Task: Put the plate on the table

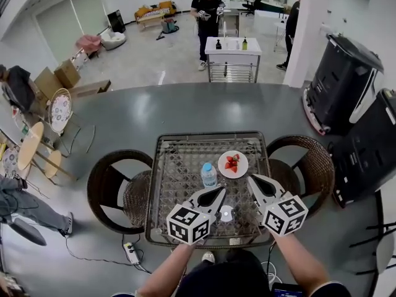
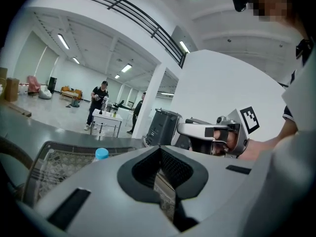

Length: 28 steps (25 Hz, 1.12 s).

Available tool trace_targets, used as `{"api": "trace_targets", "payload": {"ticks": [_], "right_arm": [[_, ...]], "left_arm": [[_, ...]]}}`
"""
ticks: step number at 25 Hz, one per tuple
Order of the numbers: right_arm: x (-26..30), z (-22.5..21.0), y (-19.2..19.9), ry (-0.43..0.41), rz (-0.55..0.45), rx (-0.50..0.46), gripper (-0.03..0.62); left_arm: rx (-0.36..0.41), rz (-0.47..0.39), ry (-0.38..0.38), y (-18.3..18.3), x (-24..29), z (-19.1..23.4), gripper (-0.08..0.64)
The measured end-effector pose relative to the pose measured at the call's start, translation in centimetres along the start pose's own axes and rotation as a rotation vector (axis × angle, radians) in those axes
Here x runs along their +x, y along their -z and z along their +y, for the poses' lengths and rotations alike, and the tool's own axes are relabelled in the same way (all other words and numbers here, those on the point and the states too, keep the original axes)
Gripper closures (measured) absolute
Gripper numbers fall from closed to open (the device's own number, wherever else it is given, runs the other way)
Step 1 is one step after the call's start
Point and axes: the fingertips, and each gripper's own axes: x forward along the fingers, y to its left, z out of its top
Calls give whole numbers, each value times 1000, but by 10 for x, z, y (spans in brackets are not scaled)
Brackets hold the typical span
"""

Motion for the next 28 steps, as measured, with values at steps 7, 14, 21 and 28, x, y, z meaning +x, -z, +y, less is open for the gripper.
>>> {"api": "trace_targets", "payload": {"ticks": [7, 14, 21, 28], "right_arm": [[-8, 25, -18, -29, -59, -55, 588], [-13, 34, -21, -32, -77, -63, 588], [-17, 38, -21, -24, -84, -75, 588], [-18, 40, -23, -23, -85, -86, 588]], "left_arm": [[42, -14, 31, -18, -11, -9, 552], [58, -17, 46, -21, -16, -12, 552], [83, -8, 56, -21, -17, -17, 552], [90, -15, 57, -24, -18, -18, 552]]}}
